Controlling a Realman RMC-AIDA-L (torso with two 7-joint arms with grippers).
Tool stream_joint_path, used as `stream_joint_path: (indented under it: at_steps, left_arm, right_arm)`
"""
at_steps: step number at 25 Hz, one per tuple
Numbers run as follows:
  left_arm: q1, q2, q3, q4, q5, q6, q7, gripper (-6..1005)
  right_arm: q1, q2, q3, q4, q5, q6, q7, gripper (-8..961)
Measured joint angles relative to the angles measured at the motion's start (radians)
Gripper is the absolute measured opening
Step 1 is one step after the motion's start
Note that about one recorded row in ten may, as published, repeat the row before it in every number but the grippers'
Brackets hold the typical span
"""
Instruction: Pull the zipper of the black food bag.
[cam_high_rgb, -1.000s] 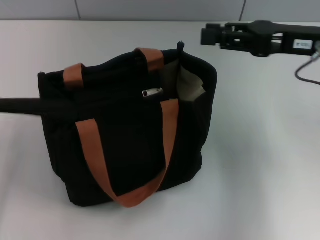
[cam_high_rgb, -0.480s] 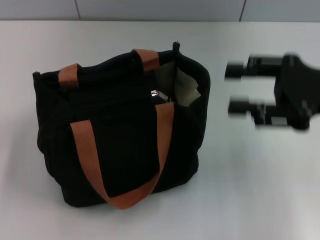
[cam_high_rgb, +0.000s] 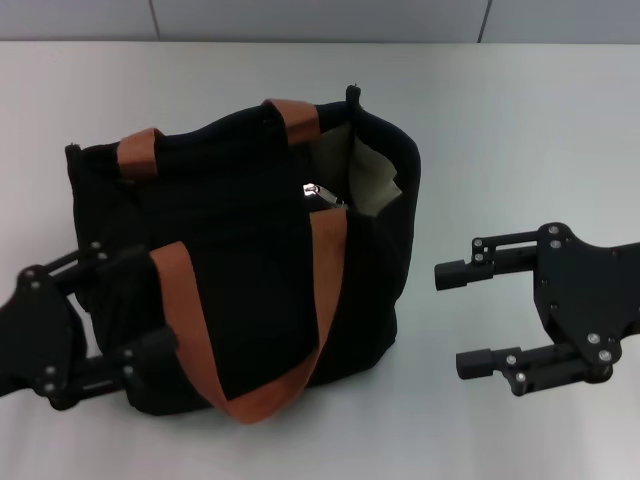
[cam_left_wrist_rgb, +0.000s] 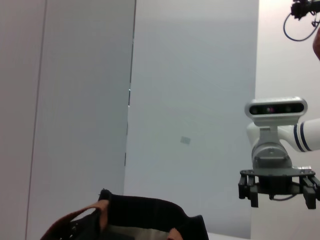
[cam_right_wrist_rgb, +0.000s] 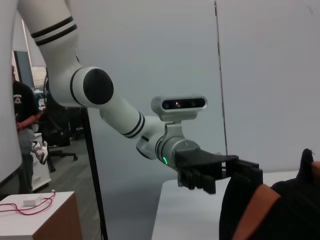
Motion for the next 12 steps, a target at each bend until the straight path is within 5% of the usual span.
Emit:
stream_joint_path:
  at_steps: [12]
  left_arm:
    - [0.023, -0.015, 0.030, 0.026, -0.006, 0.000, 0.039, 797]
  right_arm:
    - [0.001, 0.009, -0.003, 0.029, -0.002, 0.006, -0.038, 698]
